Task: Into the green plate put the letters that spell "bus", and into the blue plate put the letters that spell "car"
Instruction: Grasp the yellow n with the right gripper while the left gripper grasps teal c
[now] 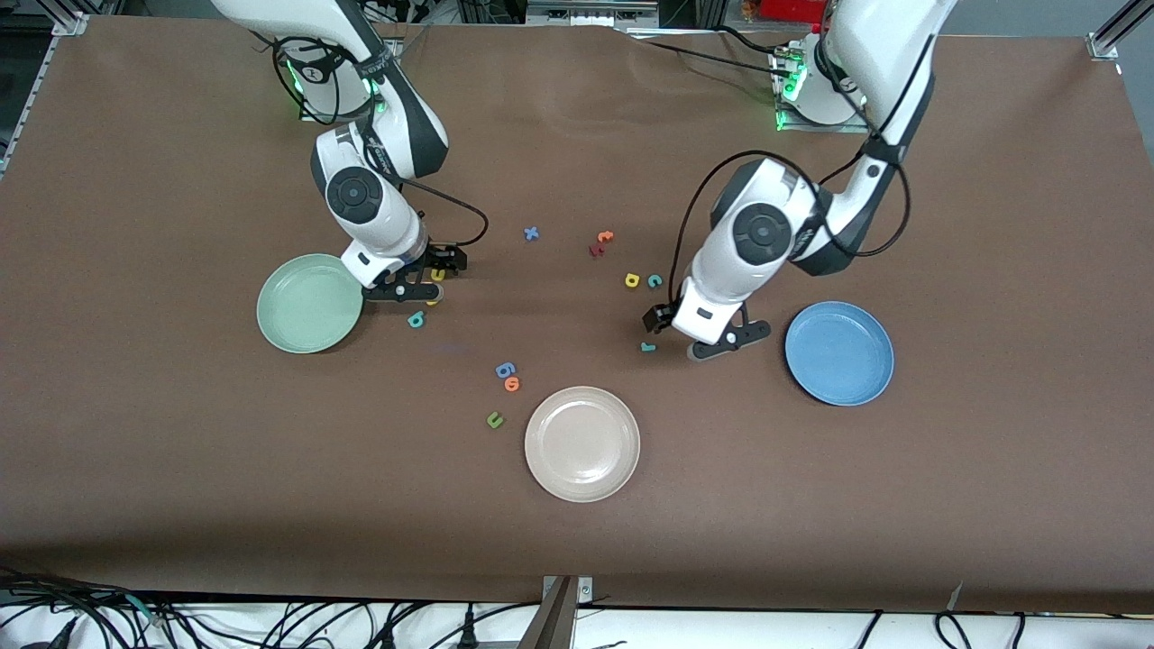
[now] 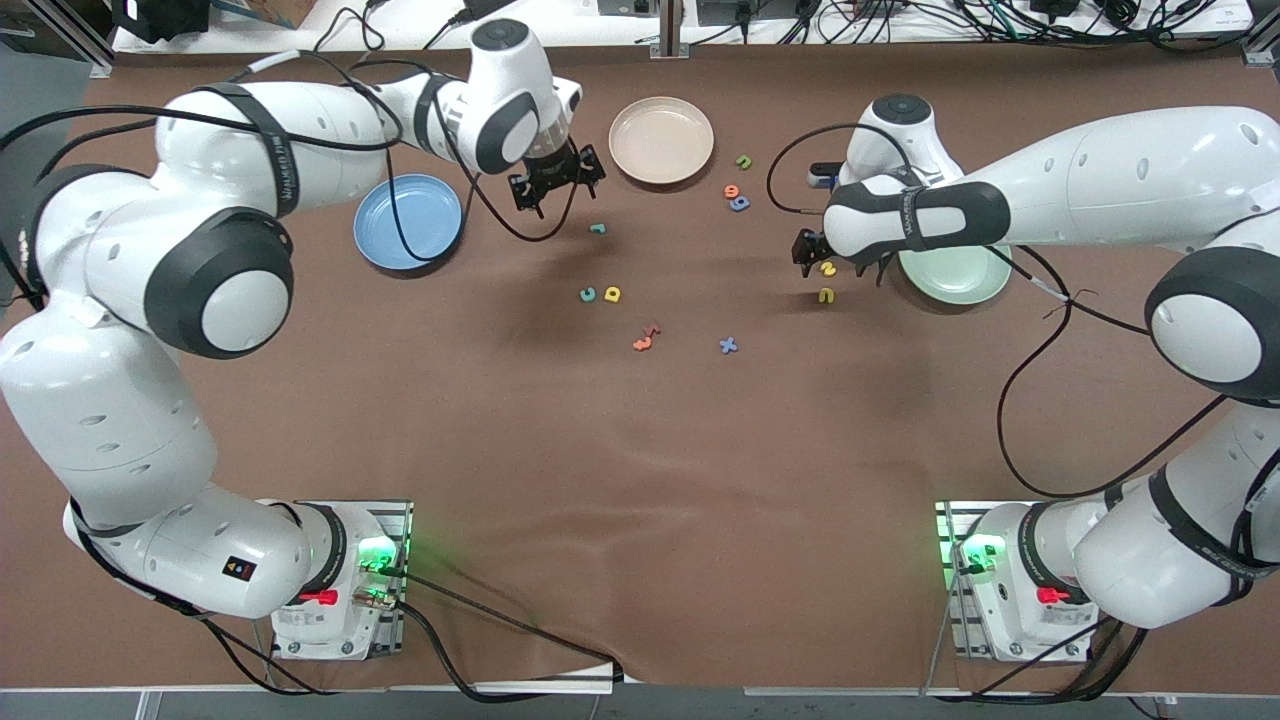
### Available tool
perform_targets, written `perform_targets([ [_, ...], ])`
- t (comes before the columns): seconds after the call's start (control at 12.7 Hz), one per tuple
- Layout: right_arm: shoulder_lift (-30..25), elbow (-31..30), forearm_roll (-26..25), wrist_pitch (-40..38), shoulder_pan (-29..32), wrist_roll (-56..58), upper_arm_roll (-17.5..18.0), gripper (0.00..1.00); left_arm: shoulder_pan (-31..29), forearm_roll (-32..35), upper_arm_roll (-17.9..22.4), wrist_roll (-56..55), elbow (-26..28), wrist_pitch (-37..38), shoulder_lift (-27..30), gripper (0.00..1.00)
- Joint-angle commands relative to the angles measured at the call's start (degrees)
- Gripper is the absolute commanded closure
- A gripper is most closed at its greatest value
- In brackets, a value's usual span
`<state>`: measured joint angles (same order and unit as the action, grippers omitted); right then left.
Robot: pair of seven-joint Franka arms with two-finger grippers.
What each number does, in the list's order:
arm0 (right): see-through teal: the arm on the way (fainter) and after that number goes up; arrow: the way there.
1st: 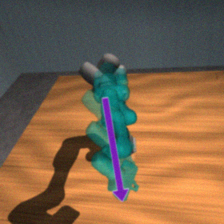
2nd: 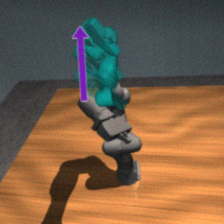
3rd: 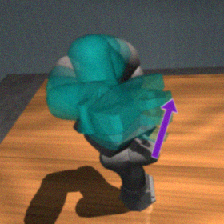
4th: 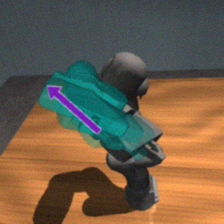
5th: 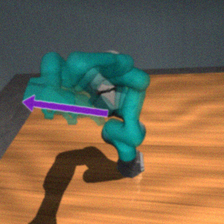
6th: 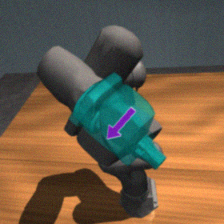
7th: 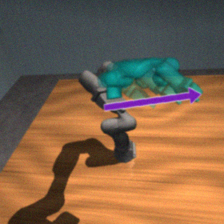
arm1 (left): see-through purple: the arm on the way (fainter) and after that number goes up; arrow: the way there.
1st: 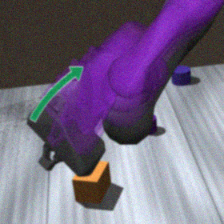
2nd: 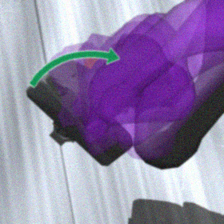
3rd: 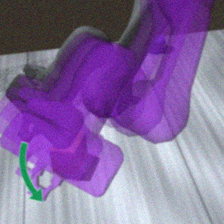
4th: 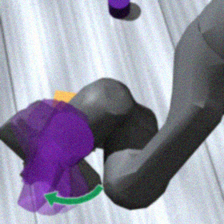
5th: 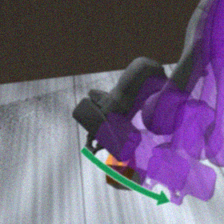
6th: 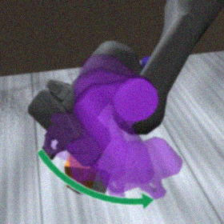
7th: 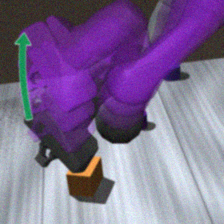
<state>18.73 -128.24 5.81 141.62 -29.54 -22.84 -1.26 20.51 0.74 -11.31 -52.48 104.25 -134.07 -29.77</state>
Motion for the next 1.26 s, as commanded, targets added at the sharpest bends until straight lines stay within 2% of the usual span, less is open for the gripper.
perform_targets([
  [0.0, 0.43, -1.84, 0.43, 3.66, 0.09, 1.22, 0.11, 0.13, 2.51, 4.53, 0.33, -5.7, 0.25, -1.02, -1.86, 0.0],
  [0.16, 0.78, -1.84, 0.52, 4.1, -0.17, 0.61, 0.2, 0.23, 3.48, 4.62, 0.42, -5.79, 4.79, -6.0, -1.53, 0.0],
  [0.32, 0.87, -2.37, 0.61, 4.1, -0.17, 0.34, 0.2, 0.24, 4.44, 4.62, 0.5, -5.97, 10.16, -10.94, -0.73, 0.0],
  [0.63, 2.54, -2.89, 0.78, 5.42, -0.17, -0.79, 0.2, 0.24, 5.94, 4.71, 0.42, -5.97, 13.95, -11.3, 1.02, 0.01],
  [0.87, 4.03, -2.98, 0.78, 7.88, -0.17, -3.25, 0.99, 0.25, 5.76, 7.96, 0.33, -6.15, 16.68, -11.3, 2.17, 0.02],
  [1.1, 4.39, -2.9, 0.78, 8.32, -0.17, -4.14, 1.17, 0.36, 5.85, 8.05, 0.33, -5.97, 17.3, -11.3, 2.26, 0.03],
  [1.18, 4.39, -2.9, 0.78, 8.32, -0.17, -4.14, 1.17, 0.47, 5.94, 8.05, 0.24, -5.97, 17.74, -11.3, 2.26, 0.04],
])
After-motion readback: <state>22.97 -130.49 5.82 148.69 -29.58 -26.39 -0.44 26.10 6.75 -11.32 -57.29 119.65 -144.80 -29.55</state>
